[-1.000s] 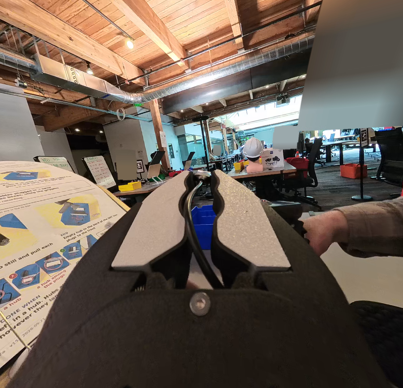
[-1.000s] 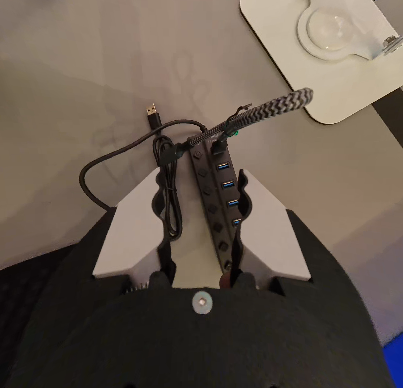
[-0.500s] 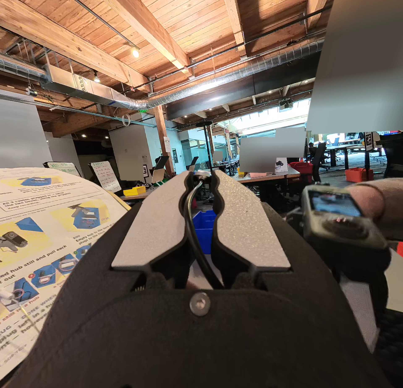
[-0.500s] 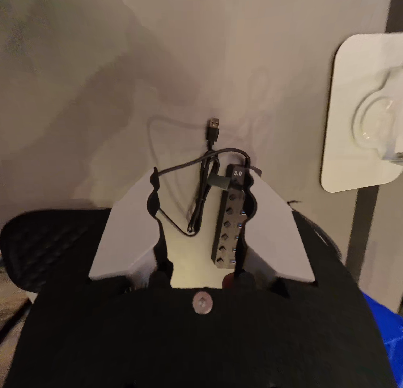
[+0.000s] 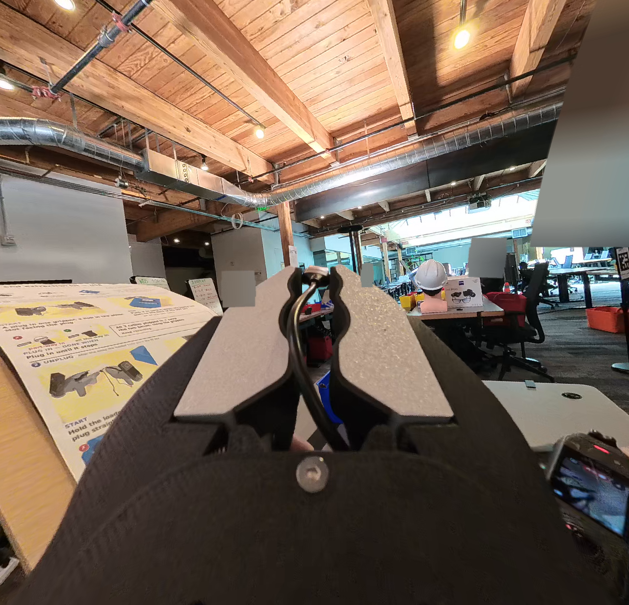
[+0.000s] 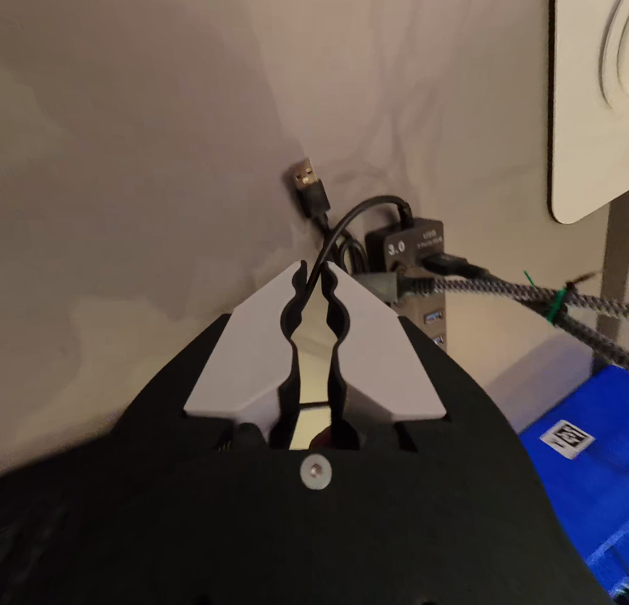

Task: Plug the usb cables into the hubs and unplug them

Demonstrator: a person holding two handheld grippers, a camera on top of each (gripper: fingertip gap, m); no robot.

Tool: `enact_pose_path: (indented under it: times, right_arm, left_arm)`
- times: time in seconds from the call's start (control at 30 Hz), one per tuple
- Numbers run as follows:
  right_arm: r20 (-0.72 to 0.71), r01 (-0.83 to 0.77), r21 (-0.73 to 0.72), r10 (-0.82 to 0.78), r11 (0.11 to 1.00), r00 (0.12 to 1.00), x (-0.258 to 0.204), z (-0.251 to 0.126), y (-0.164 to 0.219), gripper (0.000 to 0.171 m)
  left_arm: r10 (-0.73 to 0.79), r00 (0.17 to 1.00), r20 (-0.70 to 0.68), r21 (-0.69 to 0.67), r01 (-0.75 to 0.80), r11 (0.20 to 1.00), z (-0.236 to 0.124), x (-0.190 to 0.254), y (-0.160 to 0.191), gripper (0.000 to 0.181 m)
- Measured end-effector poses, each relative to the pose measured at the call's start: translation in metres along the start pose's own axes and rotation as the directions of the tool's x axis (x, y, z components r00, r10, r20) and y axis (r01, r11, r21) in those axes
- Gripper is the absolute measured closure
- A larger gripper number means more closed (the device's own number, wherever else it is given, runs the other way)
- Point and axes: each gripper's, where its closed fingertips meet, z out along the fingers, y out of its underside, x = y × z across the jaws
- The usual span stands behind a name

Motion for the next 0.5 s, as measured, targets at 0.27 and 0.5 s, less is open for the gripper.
enact_pose_path:
  times: [0.27, 0.5]
  right_arm:
    - [0.113, 0.353, -0.035, -0.347, 0.935, 0.931, 0.003, -0.036, 0.076, 0.171]
    - [0.098, 0.48, -0.183, -0.47, 0.858, 0.877, 0.052, -0.058, 0.17, 0.171]
  left_arm:
    - [0.008, 1.0, 0.004, 0.009, -0.008, 1.0, -0.002, -0.001, -0.005, 0.166]
    - [0.015, 1.0, 0.0, -0.024, -0.015, 1.0, 0.003, 0.002, 0.006, 0.166]
